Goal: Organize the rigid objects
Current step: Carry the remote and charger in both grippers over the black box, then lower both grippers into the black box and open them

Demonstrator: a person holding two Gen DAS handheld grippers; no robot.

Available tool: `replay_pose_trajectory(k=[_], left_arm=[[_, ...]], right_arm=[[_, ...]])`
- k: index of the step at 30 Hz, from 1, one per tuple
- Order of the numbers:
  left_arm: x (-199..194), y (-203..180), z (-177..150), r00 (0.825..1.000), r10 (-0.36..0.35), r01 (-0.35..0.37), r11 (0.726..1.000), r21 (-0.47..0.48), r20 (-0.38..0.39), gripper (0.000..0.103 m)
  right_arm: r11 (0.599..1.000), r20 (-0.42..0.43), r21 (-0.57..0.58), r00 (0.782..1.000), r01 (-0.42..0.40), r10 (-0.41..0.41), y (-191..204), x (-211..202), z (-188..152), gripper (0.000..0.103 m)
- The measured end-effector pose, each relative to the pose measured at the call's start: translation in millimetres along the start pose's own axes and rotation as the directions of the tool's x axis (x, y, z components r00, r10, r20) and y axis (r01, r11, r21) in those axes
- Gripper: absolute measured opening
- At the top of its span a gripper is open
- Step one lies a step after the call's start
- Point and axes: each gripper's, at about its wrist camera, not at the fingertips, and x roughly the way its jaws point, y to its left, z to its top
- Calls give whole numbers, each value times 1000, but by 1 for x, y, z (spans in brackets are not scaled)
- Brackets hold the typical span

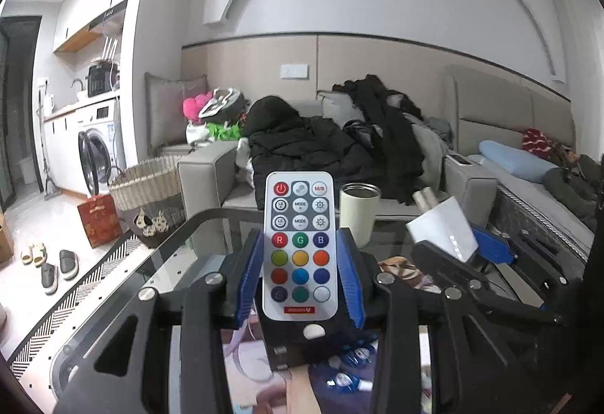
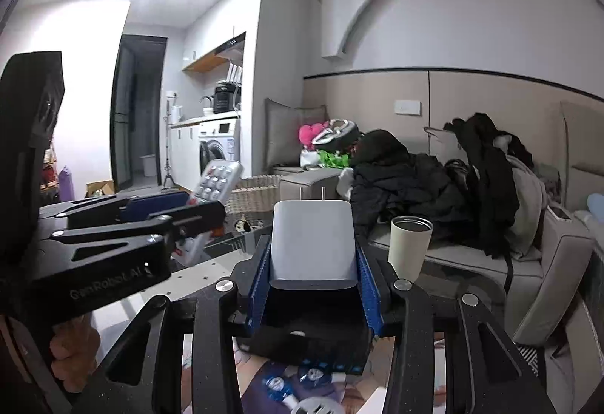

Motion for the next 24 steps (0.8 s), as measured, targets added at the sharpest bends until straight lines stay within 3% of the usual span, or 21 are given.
replay_pose_trajectory(k=[7,10,12,13,18,21,24], left_arm=[[73,11,1,989,-2,-1,1000,-21,-146,38],[105,13,-7,965,-10,5,1000,-19,-262,38],[121,14,-14,942,-19,6,999,-38,-336,38],[131,13,-19,921,-32,17,999,-42,-387,38],[155,1,-36,857,-50,42,999,-28,-513,38],[165,-3,-44,819,-68,56,998,-40,-570,38],[167,-2,-47,807,-73,57,997,-47,-586,38]], right_arm=[[1000,-127,23,992,17,-14,-13,79,7,42],[999,-234,35,972,3,6,-15,113,-2,42],[999,-326,49,945,9,7,-20,136,-11,42],[998,-372,64,928,7,17,-23,146,-15,42],[997,-558,83,829,4,43,-33,182,-43,42],[996,-607,93,792,-11,65,-34,191,-55,42],[996,-623,92,779,-12,66,-34,189,-62,42]])
